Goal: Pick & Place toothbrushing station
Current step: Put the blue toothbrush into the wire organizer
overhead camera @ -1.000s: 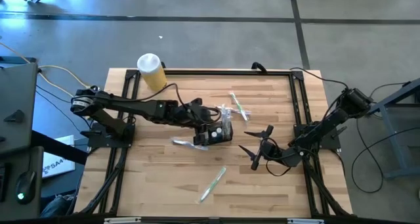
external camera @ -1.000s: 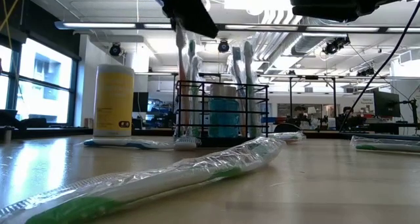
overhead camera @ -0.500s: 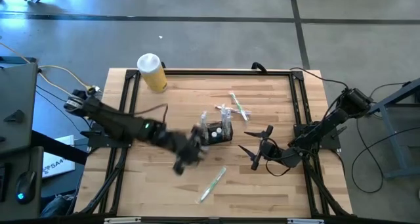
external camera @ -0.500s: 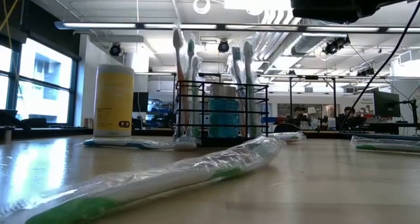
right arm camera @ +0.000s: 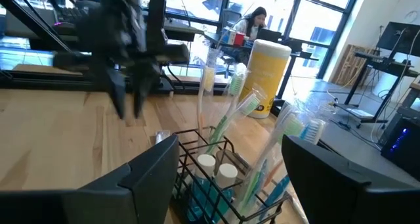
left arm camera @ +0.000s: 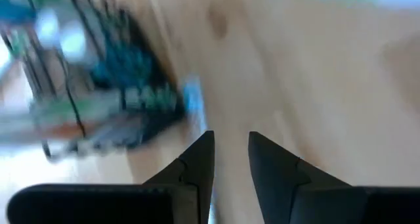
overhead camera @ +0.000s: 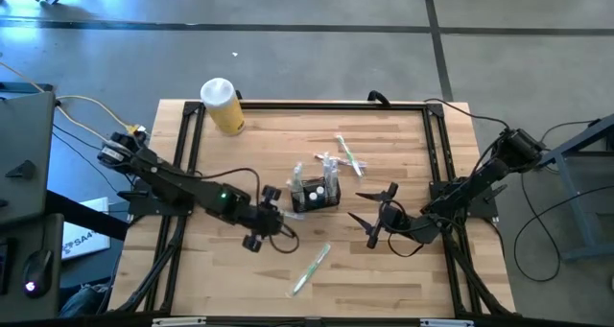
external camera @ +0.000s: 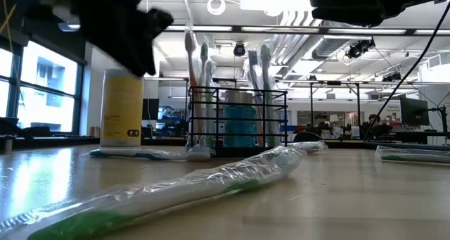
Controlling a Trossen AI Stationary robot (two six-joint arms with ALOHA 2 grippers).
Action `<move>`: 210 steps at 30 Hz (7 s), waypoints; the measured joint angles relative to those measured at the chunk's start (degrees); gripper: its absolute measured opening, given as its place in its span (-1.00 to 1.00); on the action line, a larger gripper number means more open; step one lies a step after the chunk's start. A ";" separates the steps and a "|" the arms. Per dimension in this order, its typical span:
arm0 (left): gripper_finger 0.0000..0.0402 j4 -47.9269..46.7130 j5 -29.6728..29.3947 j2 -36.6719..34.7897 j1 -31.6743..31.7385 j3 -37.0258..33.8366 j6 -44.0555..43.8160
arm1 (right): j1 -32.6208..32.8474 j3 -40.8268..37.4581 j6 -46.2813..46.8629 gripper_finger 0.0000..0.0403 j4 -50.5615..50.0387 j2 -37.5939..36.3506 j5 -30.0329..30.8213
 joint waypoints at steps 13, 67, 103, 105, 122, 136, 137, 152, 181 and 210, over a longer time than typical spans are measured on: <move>-0.56 8.93 2.76 1.20 3.42 -2.06 -0.02 | 0.04 0.00 0.00 0.30 -1.55 0.00 0.00; 0.01 3.22 5.39 6.62 5.25 -1.98 -8.85 | 0.00 0.00 1.53 0.30 -2.23 -0.02 -0.18; 0.01 9.63 11.37 12.11 12.83 -8.62 -12.67 | 0.00 0.02 1.49 0.30 -2.28 -0.04 -0.25; -0.02 9.28 11.47 12.11 12.82 -8.62 -13.16 | 0.00 0.02 1.44 0.30 -2.30 -0.04 -0.26; -0.93 5.63 13.15 12.17 12.78 -8.06 -13.53 | 0.00 0.02 1.49 0.30 -2.28 -0.04 -0.22; -0.96 -4.98 4.75 12.52 8.62 -1.56 -13.55 | 0.00 0.02 1.49 0.30 -2.28 -0.02 -0.22; -0.96 -5.36 4.39 12.52 8.46 -1.27 -13.57 | 0.00 0.02 1.49 0.30 -2.28 -0.02 -0.22; -0.96 -19.73 4.95 12.31 5.03 8.75 -14.40 | 0.00 0.02 1.49 0.30 -2.29 -0.02 -0.22; -0.96 3.83 17.86 2.91 -8.21 17.96 18.32 | 0.02 0.02 0.30 0.30 2.30 0.00 -21.51; -0.96 59.34 6.28 11.21 2.75 2.23 8.28 | -3.65 0.02 -6.52 0.30 16.72 0.00 -29.88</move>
